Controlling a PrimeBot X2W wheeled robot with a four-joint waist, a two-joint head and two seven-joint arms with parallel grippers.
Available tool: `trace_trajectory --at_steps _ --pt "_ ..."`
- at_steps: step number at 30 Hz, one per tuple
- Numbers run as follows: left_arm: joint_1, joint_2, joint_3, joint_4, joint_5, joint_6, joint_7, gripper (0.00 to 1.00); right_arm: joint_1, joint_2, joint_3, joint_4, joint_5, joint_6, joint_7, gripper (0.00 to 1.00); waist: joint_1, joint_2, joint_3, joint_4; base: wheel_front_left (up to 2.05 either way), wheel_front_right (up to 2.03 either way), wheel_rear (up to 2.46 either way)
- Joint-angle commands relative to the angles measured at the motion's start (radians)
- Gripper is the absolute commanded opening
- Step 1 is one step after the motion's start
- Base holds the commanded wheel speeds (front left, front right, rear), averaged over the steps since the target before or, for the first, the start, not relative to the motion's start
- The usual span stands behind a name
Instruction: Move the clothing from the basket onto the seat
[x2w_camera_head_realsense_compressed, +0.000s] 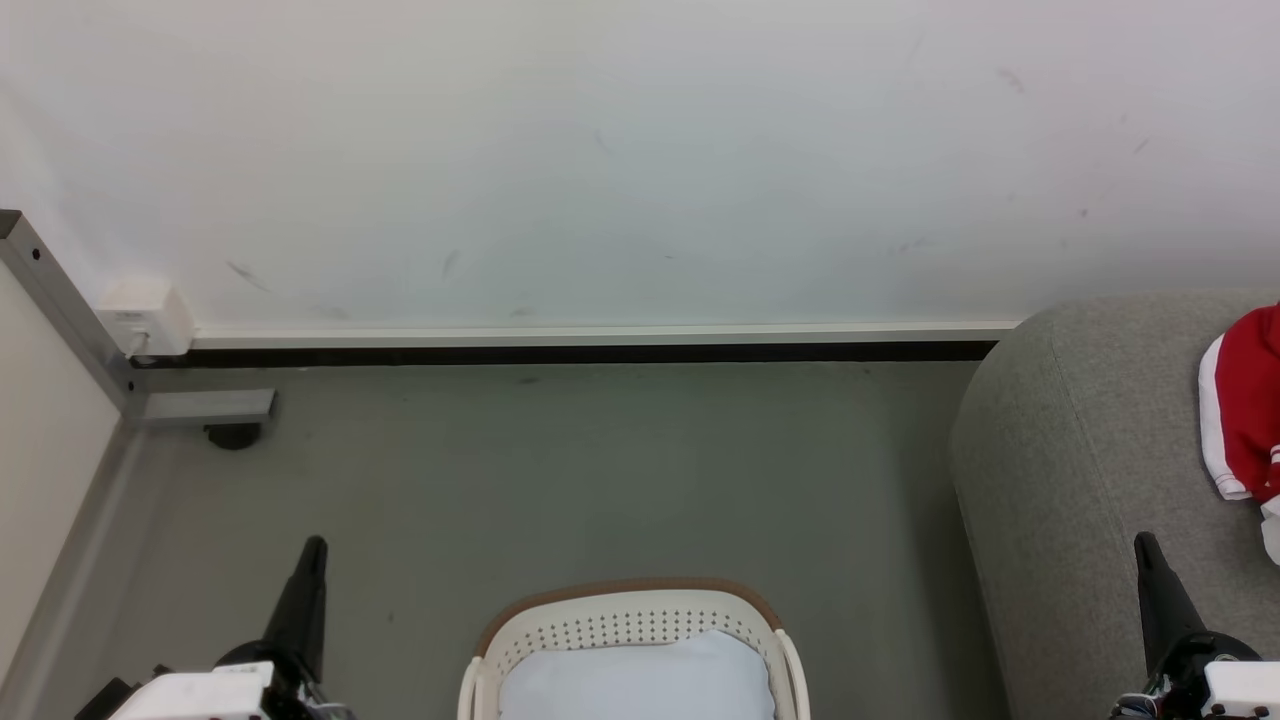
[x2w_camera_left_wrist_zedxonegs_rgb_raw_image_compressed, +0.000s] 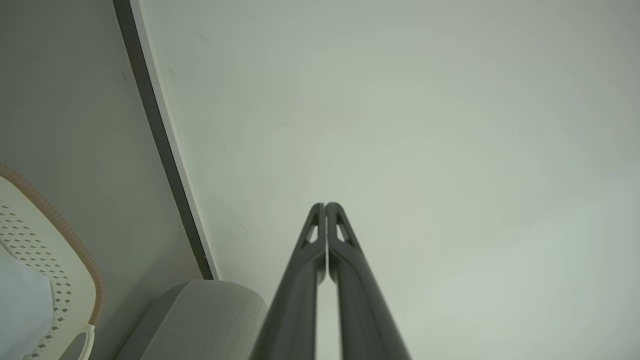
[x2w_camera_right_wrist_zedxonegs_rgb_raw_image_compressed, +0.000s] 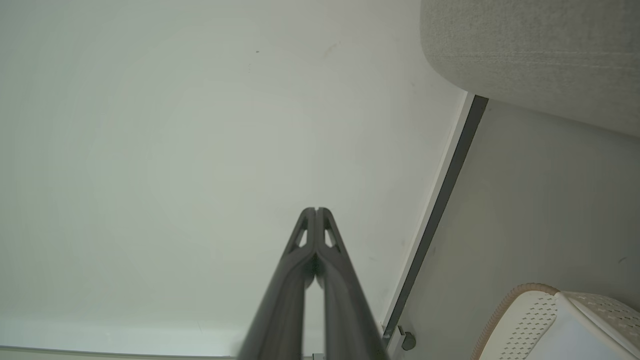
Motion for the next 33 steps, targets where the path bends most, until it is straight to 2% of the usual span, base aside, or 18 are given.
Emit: trace_trajectory --at_steps 1,33 --pt "-0.009 0.007 0.002 -0.003 -0.013 -0.004 0.003 0.0 -0.013 -0.007 -0.003 -0.005 0.002 -0.002 0.003 0.0 0.0 0.0 0.0 0.0 0.0 0.0 0.0" --pt "-0.009 0.007 0.002 -0.003 -0.014 -0.004 0.003 0.0 -0.013 -0.007 -0.003 -0.005 0.002 -0.002 0.003 0.0 0.0 0.0 0.0 0.0 0.0 0.0 0.0"
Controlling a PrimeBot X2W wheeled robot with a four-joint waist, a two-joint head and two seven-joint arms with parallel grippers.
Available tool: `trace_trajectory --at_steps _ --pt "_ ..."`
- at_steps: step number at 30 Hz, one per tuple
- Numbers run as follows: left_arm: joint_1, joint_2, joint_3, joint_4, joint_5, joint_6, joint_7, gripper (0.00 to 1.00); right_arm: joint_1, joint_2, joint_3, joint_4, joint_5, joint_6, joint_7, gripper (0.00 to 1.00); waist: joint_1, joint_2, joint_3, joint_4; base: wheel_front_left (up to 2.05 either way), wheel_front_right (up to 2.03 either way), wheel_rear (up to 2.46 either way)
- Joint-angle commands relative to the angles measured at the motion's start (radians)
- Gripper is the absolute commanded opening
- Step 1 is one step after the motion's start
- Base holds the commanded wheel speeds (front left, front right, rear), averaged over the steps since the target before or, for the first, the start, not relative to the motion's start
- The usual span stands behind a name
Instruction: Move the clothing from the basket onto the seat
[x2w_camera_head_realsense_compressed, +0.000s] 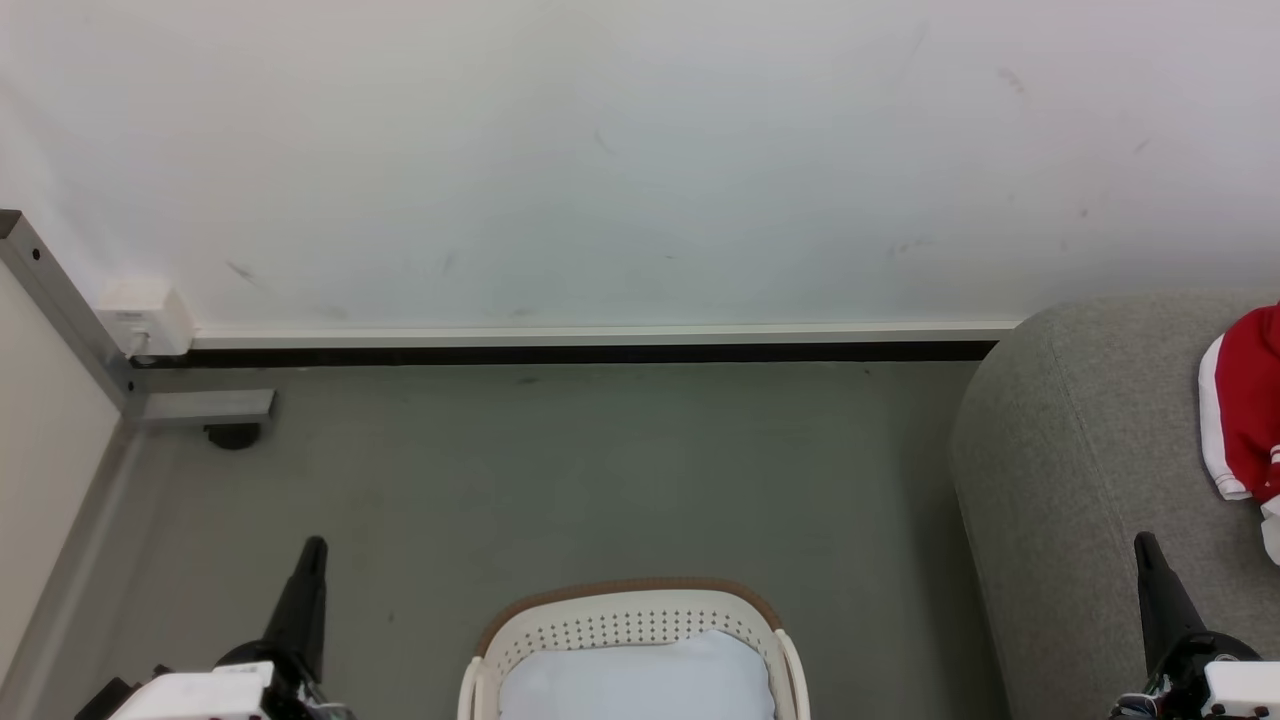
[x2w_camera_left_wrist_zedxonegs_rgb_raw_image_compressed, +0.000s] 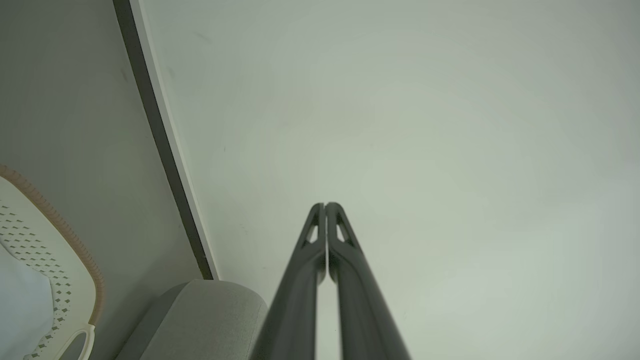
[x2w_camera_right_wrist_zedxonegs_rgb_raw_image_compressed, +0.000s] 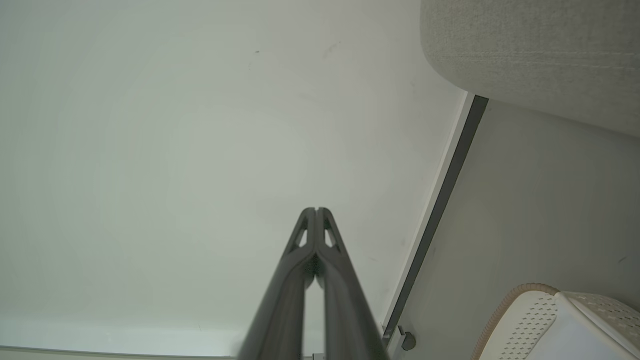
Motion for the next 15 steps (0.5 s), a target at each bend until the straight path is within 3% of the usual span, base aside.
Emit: trace_trajectory --at_steps 1,15 --pt "-0.009 0.007 0.002 -0.003 -0.014 -0.004 0.003 0.0 -0.013 -0.007 -0.003 -0.005 0.002 -0.002 0.003 0.0 0.0 0.0 0.0 0.0 0.0 0.0 0.0" --pt "-0.009 0.007 0.002 -0.003 -0.014 -0.004 0.003 0.0 -0.013 -0.007 -0.003 -0.005 0.002 -0.002 0.003 0.0 0.0 0.0 0.0 0.0 0.0 0.0 0.0"
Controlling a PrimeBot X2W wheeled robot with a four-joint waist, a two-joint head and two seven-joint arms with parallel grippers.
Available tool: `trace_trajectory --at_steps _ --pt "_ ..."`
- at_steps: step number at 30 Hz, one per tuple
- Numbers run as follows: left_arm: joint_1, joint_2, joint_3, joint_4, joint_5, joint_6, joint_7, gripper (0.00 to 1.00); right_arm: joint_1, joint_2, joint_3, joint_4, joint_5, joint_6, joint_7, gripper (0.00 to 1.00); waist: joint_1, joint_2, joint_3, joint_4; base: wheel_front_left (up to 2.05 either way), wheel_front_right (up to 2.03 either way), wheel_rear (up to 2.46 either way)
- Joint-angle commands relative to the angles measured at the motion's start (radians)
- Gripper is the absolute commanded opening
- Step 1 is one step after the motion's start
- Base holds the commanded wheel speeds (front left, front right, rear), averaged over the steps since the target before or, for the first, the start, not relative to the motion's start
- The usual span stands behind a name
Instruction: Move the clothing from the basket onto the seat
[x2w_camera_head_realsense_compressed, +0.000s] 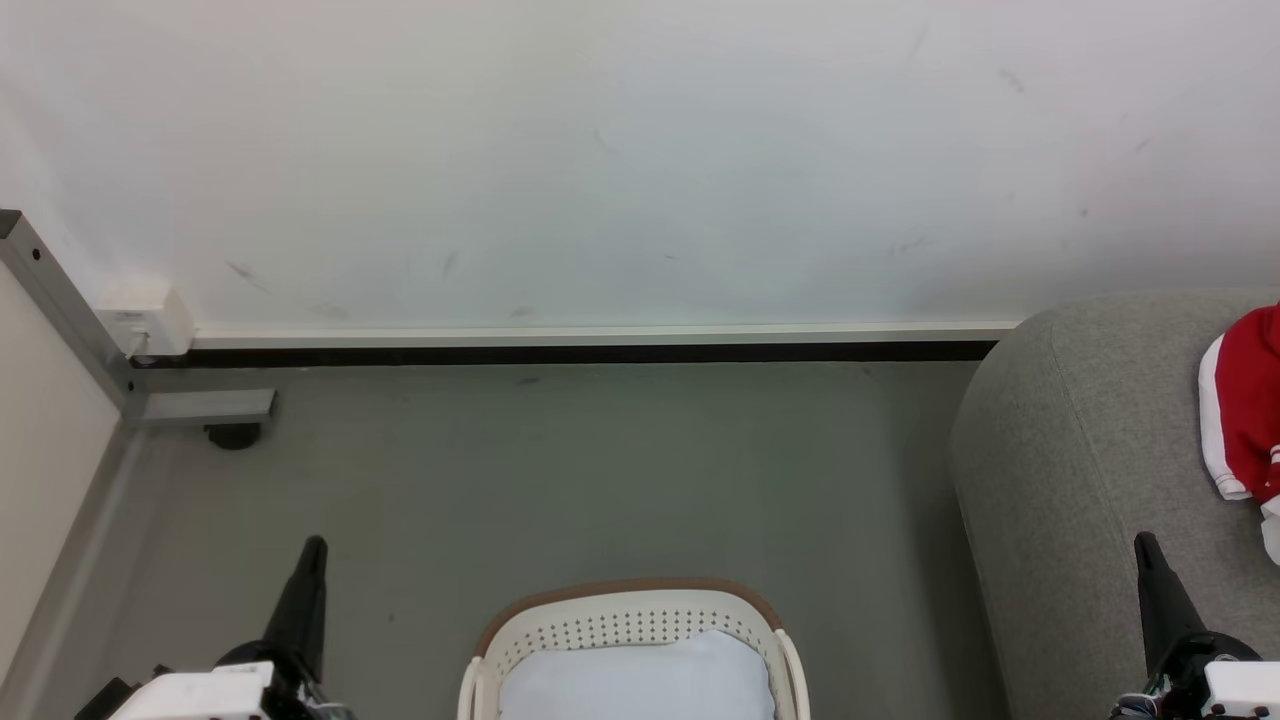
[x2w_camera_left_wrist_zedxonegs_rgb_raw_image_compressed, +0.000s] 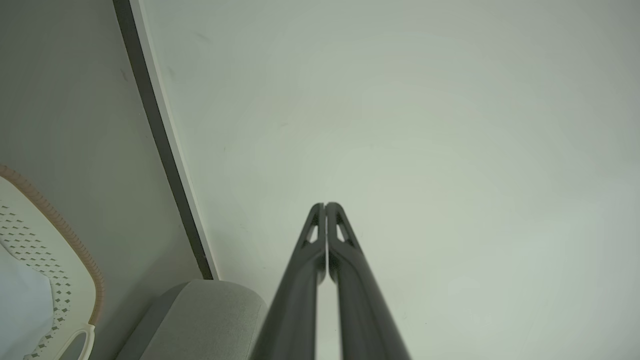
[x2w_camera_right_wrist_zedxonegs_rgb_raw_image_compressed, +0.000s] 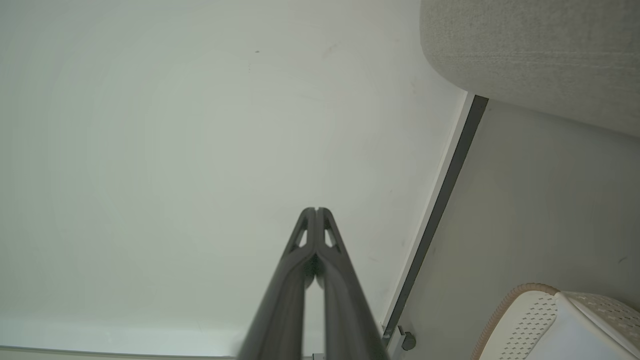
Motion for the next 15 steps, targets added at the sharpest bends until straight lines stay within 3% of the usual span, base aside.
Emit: trace_trajectory --at_steps 1,15 --pt "-0.009 0.007 0.002 -0.003 -0.014 -0.004 0.003 0.0 -0.013 -0.007 -0.003 -0.005 0.002 -0.002 0.003 0.0 0.0 0.0 0.0 0.0 0.0 0.0 0.0" --pt "-0.009 0.007 0.002 -0.003 -0.014 -0.004 0.003 0.0 -0.013 -0.007 -0.003 -0.005 0.002 -0.002 0.003 0.0 0.0 0.0 0.0 0.0 0.0 0.0 0.0"
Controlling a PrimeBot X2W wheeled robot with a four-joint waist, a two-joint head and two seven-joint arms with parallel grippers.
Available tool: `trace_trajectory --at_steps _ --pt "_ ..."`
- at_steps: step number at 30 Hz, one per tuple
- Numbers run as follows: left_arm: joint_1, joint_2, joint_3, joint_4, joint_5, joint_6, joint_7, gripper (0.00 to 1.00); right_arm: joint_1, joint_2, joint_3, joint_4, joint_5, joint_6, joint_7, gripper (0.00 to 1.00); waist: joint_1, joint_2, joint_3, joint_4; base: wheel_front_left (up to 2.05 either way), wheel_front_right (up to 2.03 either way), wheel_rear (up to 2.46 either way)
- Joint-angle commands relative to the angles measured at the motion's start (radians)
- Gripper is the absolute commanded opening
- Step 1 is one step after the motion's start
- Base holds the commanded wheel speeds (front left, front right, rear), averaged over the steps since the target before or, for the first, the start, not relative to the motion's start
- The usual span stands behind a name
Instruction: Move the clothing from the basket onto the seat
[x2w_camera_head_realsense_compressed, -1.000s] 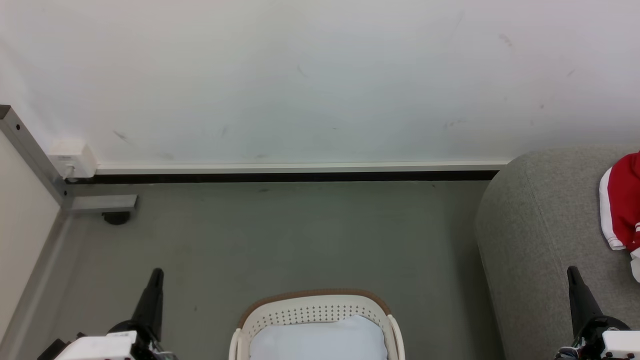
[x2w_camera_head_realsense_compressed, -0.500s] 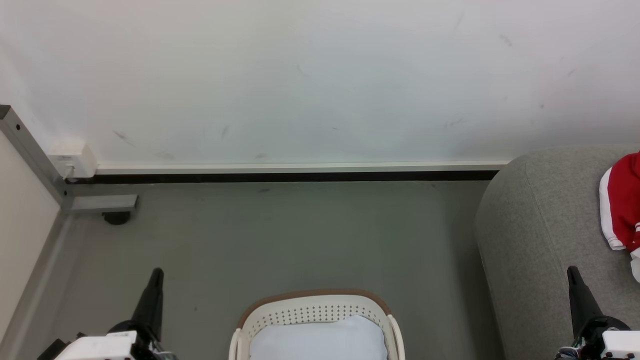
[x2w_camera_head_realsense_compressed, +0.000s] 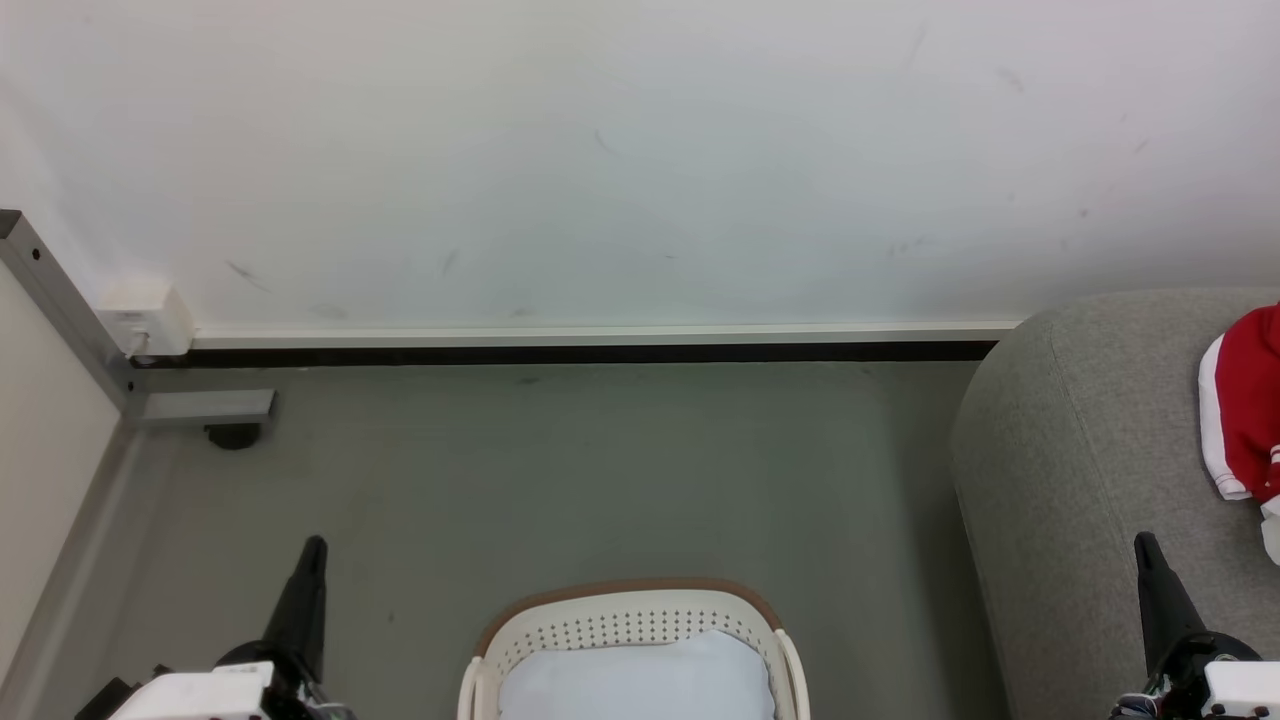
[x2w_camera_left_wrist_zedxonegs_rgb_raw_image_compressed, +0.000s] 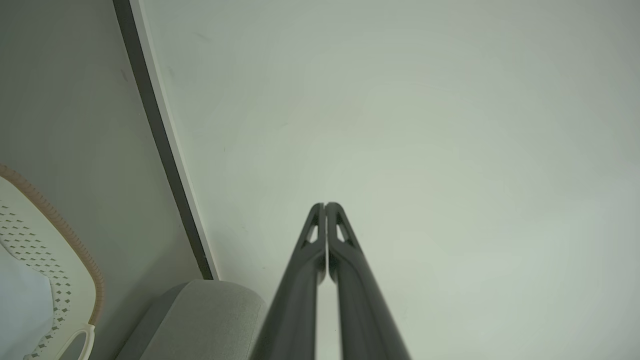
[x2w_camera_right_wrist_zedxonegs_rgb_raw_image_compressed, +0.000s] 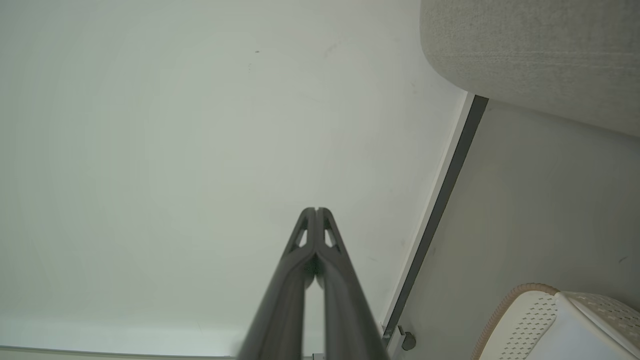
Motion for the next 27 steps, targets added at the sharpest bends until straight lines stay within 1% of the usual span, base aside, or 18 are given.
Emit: trace_trajectory --at_steps 1,27 --pt "-0.009 0.007 0.002 -0.003 -0.014 -0.004 0.003 0.0 -0.013 -0.007 -0.003 -0.005 0.002 -0.002 0.003 0.0 0.0 0.0 0.0 0.0 0.0 0.0 0.0" --pt "-0.009 0.007 0.002 -0.003 -0.014 -0.004 0.003 0.0 -0.013 -0.007 -0.003 -0.005 0.002 -0.002 0.003 0.0 0.0 0.0 0.0 0.0 0.0 0.0 0.0"
